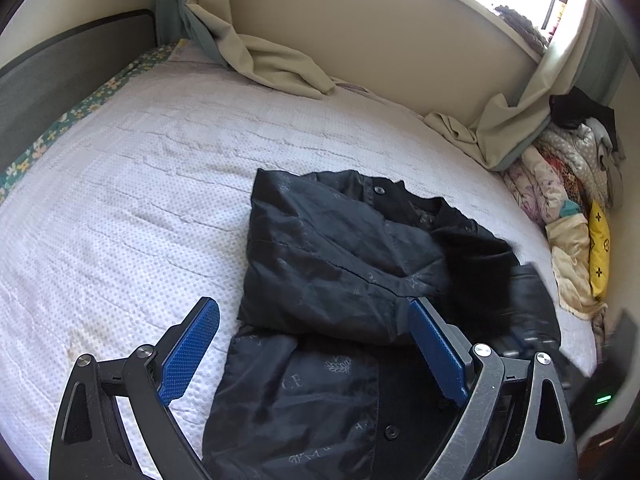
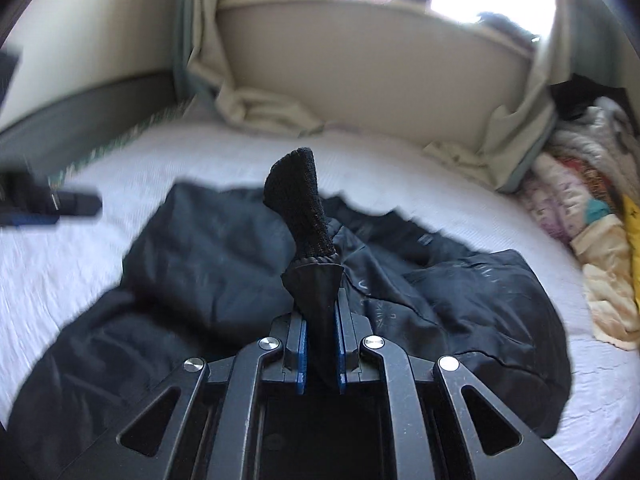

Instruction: Fold large clothes

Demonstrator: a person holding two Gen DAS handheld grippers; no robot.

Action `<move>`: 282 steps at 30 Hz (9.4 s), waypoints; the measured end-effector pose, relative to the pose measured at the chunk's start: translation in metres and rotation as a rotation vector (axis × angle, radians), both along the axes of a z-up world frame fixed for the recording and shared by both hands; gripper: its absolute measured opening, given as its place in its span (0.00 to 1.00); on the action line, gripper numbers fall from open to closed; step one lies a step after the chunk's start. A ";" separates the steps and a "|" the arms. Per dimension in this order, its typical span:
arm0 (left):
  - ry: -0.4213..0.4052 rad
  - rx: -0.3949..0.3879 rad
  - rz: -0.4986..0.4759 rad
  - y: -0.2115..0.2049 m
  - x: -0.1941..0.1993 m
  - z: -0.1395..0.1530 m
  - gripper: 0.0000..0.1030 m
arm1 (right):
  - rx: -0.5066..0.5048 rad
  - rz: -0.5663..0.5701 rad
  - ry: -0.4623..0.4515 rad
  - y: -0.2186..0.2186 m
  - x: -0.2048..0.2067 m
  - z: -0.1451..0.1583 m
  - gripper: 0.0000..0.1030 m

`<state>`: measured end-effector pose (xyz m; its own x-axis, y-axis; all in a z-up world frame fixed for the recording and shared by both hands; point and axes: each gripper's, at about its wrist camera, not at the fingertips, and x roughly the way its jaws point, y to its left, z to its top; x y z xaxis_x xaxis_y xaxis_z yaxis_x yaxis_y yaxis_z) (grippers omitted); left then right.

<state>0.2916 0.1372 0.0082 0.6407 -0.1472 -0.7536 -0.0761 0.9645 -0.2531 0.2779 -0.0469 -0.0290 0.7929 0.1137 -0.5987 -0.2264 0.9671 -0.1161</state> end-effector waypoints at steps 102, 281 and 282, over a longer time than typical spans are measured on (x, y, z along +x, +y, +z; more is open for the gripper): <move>0.144 0.131 -0.199 -0.065 0.053 -0.115 0.24 | 0.137 -0.242 0.291 -0.191 0.059 -0.081 0.32; -0.089 -0.062 -0.157 -0.004 0.046 -0.007 0.91 | 0.570 -0.212 0.146 -0.243 0.042 0.036 0.63; -0.088 -0.002 -0.187 -0.019 0.044 -0.009 0.92 | 0.469 -0.186 0.118 -0.225 0.037 0.041 0.61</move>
<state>0.3360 0.1182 -0.0010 0.6654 -0.2712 -0.6955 0.1270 0.9592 -0.2525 0.3150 -0.2716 0.0121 0.7551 0.2552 -0.6039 -0.0315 0.9342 0.3554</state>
